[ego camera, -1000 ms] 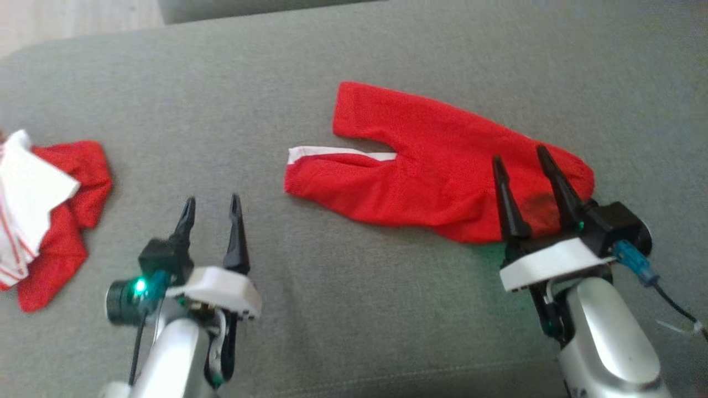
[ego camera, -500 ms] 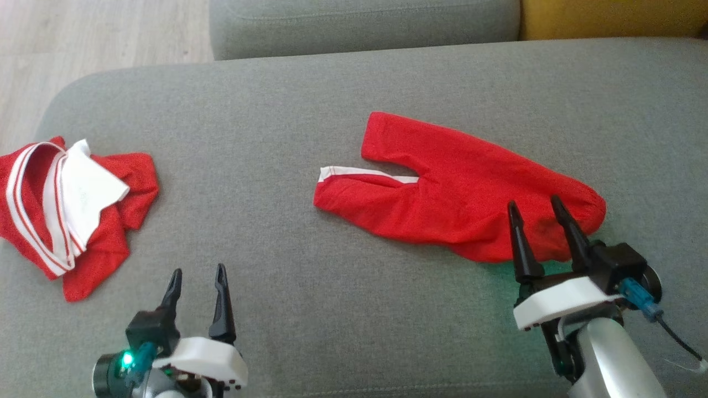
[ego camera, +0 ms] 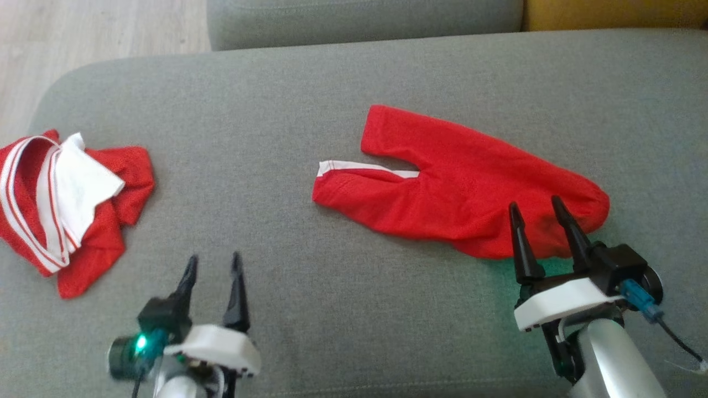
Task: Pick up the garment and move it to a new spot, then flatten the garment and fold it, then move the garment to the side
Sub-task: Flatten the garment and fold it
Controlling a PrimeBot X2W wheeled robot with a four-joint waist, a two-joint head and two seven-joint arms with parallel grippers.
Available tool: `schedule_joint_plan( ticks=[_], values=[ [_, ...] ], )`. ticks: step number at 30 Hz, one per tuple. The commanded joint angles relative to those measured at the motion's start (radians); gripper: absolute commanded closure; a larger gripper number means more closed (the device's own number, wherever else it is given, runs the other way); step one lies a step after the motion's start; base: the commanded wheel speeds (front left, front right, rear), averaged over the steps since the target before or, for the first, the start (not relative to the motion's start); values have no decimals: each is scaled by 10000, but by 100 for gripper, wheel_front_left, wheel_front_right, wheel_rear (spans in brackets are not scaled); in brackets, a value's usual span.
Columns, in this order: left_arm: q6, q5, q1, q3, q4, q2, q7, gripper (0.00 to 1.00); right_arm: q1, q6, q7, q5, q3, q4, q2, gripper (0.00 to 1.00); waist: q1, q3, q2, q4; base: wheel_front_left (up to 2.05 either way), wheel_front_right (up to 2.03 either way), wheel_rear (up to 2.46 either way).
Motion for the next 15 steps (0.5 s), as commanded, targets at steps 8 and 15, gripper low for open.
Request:
schedule_joint_plan(
  ticks=[8,15],
  values=[
    [-323,-551,-2394,-588,-59,32,-61,0,-690,73,-65,15,453,-589,18,0,0,839,0,-501,0,0,0],
    [-168,-693,-3297,-1098,171,32,-61,0,-1063,73,-65,283,28,-668,18,0,0,1341,0,-1118,0,0,0]
  ],
)
